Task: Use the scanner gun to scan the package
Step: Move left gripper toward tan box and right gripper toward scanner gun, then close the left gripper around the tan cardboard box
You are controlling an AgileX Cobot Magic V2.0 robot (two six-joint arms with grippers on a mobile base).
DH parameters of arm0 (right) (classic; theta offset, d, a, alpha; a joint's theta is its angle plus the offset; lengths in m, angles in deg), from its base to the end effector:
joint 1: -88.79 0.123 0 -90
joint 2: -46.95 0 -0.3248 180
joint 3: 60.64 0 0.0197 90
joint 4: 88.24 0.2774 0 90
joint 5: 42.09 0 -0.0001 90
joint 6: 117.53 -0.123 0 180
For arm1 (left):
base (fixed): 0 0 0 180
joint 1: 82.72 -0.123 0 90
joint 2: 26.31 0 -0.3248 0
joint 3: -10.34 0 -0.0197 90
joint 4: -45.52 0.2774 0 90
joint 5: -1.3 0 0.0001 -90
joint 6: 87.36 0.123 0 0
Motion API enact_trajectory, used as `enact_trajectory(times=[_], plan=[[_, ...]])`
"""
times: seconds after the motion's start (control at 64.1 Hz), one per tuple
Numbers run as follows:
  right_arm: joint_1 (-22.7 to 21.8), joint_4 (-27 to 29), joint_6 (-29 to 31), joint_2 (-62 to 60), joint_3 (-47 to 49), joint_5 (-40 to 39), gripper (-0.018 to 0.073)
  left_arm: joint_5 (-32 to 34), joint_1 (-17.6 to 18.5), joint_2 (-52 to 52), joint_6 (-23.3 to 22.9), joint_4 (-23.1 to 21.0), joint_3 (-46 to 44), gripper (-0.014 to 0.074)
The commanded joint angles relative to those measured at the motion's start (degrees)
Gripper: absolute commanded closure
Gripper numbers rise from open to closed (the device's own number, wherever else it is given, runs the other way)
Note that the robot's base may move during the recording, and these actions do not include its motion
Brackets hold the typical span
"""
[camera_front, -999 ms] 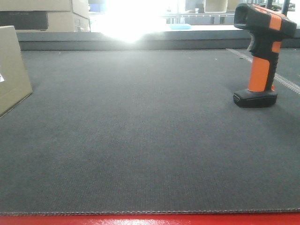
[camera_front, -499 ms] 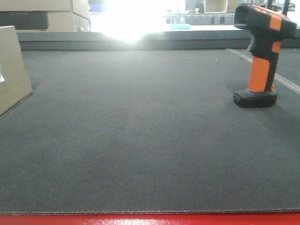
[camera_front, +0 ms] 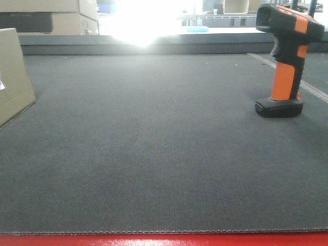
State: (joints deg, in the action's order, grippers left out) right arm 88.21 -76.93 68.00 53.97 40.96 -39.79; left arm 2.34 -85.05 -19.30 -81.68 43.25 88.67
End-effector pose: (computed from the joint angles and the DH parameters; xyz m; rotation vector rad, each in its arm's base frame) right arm 0.0755 0.0002 0.2094 0.0785 1.5287 0.0782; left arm 0.0748 0.0031 0.2169 0.0133 1.4718 0.0820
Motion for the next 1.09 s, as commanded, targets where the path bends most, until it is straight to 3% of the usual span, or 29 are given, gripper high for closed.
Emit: enact_trajectory(times=[0.0, 0.125, 0.297, 0.375, 0.593, 0.718, 0.827, 0.968, 1.077], plan=[[-0.3, -0.1, 0.2, -0.2, 0.2, -1.3, 0.0713, 1.9, 0.3, -0.2, -0.3, -0.2, -0.2, 0.0707], [-0.3, -0.1, 0.2, -0.2, 0.2, -1.7, 0.0713, 3.9, 0.3, -0.2, -0.3, -0.2, -0.2, 0.0707], [-0.3, -0.1, 0.2, -0.2, 0.2, -7.3, 0.0713, 13.1, 0.3, -0.2, -0.3, -0.2, -0.2, 0.0707], [-0.3, -0.1, 0.2, -0.2, 4.3, -5.8, 0.0713, 13.9, 0.3, -0.2, -0.3, -0.2, -1.6, 0.0707], [-0.3, -0.5, 0.2, 5.0, 20.1, 6.3, 0.0713, -3.4, 0.3, 4.1, -0.3, -0.1, -20.8, 0.0705], [-0.3, -0.5, 0.2, 12.5, 24.7, 6.7, 0.0697, -13.0, 0.3, 11.7, -0.3, -0.1, -30.9, 0.0606], [-0.3, -0.5, 0.2, 18.4, 26.5, 6.7, 0.0532, -17.7, 0.3, 19.0, -0.3, -0.1, -37.4, 0.0426], [-0.3, -0.5, 0.2, 24.3, 27.1, 4.1, 0.0153, -19.2, 0.5, 27.7, -0.3, -0.4, -42.6, 0.0178], [-0.3, -0.5, 0.2, 27.3, 27.1, 3.6, -0.0017, -21.1, 2.4, 33.4, -0.3, -0.5, -46.0, 0.0036]])
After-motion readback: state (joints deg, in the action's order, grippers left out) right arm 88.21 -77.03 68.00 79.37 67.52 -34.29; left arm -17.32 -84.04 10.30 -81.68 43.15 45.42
